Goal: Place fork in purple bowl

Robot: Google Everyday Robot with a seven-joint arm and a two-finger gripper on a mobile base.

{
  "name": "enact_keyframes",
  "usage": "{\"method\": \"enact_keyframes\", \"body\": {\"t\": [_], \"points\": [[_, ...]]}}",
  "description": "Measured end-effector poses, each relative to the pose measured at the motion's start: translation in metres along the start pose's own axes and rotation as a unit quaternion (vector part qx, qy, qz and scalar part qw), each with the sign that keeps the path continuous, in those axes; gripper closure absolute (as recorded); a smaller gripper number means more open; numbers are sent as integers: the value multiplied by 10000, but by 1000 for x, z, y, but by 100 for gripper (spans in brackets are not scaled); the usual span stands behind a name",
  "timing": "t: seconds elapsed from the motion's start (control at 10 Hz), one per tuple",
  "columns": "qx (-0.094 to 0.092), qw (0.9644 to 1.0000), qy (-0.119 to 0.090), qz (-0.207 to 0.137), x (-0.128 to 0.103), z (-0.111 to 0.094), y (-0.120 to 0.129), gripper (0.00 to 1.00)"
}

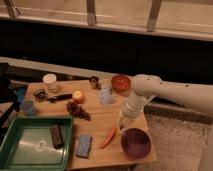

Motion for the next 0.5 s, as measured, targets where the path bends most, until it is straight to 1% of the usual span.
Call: {"method": "enact_keyframes", "body": {"t": [0.3,0.5], "points": [[-48,10000,-76,-4,-2,-1,0,20],[-48,10000,-77,-12,-2,-1,1,20]]}}
